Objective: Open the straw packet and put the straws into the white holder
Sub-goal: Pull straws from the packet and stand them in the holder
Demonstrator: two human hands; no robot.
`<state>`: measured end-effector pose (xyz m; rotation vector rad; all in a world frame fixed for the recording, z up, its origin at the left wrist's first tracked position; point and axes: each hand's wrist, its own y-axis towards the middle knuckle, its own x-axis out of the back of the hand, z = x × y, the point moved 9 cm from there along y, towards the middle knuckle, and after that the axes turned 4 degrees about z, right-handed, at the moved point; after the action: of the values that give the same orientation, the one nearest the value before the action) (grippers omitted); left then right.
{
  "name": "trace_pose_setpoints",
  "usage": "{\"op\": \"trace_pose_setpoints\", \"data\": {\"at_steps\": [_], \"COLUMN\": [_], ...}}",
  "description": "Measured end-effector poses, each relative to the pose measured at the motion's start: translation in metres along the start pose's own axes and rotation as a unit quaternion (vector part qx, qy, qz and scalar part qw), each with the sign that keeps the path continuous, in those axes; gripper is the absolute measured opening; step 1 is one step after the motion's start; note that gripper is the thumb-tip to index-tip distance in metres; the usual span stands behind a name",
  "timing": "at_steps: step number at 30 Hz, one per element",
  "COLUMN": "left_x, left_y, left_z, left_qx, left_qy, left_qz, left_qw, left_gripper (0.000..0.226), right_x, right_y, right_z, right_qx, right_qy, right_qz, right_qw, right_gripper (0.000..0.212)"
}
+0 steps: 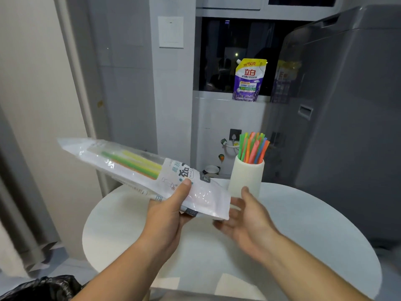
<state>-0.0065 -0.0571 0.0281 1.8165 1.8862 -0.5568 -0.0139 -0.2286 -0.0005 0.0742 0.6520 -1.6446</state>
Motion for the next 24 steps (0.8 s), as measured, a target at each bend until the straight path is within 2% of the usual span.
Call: {"op": "trace_pose_setpoints", "data": {"at_steps": [2,5,10,13,15,19,24], "left_x": [-0.007,-0.014,0.002,0.012,0.013,0.013,0.011], "left_y": [-0.004,-0.008,-0.003,0.001,0.003,0.004,0.005], "left_z": [-0.001,0.001,0.003,0.008,0.011,0.015,0.019], "left_qx": [-0.020,-0.032,-0.006,0.029,0.049,0.066,0.072], "left_qy": [0.042,0.077,0.025,-0.032,-0.055,-0.091,-0.106], "left_qz": [0.017,0.030,-0.022,-0.046,-0.046,-0.046,-0.043], "left_qw": [0.999,0.996,0.999,0.998,0.996,0.993,0.991], "left_gripper": [0.036,0.034,0.035,0.032,0.033,0.035,0.034], "right_x": [-0.009,-0.013,-0.004,0.001,0.000,-0.001,0.004], "right_y": [-0.001,-0.003,-0.007,-0.007,-0.008,-0.007,-0.007], "right_z": [-0.010,-0.007,0.002,0.020,0.028,0.034,0.044], "right_qx": [-0.015,0.005,0.051,0.120,0.152,0.162,0.196], "right_qy": [0.097,0.115,0.021,-0.160,-0.223,-0.229,-0.242], "right_qz": [0.022,0.010,-0.015,-0.030,-0.011,0.030,0.032], "right_qw": [0.995,0.993,0.998,0.979,0.963,0.959,0.950], "right_gripper": [0.053,0.044,0.030,0.030,0.025,0.010,0.009]}}
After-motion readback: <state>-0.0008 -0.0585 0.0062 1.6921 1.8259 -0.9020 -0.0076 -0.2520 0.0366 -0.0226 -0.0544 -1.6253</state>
